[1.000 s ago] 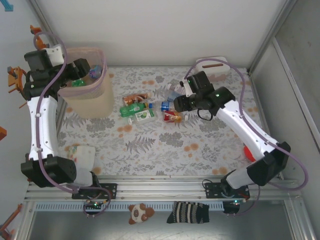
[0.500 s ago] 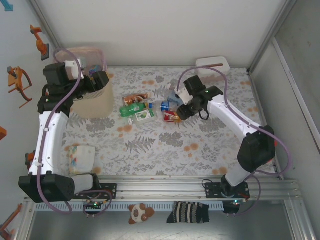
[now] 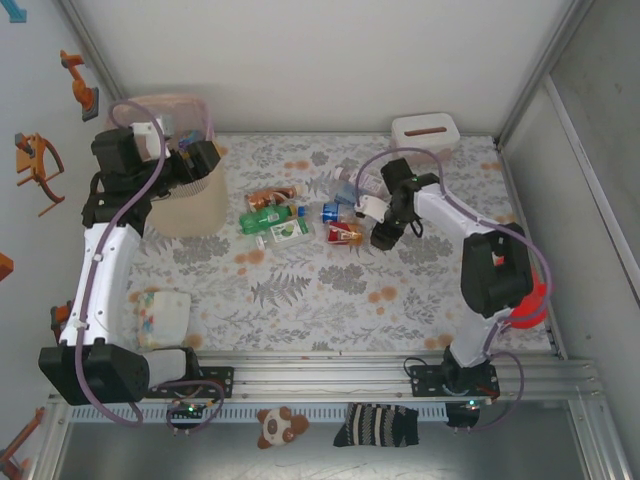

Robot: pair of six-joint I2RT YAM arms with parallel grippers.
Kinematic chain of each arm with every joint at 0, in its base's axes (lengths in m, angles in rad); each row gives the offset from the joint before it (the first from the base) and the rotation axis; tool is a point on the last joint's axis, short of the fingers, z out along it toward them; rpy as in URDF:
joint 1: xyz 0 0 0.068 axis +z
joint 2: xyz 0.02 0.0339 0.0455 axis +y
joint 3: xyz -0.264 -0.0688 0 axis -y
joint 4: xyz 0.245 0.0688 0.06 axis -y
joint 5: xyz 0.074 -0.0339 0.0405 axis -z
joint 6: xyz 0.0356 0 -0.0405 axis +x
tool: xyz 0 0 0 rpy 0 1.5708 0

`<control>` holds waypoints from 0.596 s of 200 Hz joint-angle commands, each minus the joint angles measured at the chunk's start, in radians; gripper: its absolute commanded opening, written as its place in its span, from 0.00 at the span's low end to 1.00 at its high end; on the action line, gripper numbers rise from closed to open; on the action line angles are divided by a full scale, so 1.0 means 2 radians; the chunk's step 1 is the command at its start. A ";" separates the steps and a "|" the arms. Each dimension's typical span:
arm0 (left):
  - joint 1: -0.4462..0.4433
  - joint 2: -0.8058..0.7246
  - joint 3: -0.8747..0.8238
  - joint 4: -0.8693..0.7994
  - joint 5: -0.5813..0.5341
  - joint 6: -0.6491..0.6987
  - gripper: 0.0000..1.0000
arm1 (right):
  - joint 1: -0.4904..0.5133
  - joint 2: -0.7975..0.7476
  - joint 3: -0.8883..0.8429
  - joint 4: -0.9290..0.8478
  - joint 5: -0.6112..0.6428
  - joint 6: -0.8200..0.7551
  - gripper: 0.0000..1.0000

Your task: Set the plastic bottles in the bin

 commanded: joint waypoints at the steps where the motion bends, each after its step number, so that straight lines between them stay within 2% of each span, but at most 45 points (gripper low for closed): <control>1: -0.003 -0.007 -0.008 0.031 0.013 -0.015 0.77 | -0.003 0.026 0.026 0.006 -0.017 -0.052 0.58; 79: -0.004 0.006 -0.005 0.054 0.020 -0.038 0.77 | -0.001 0.093 0.028 0.028 -0.043 -0.060 0.54; 119: -0.005 0.009 -0.006 0.055 0.021 -0.041 0.77 | 0.006 0.102 0.018 0.031 -0.051 -0.058 0.46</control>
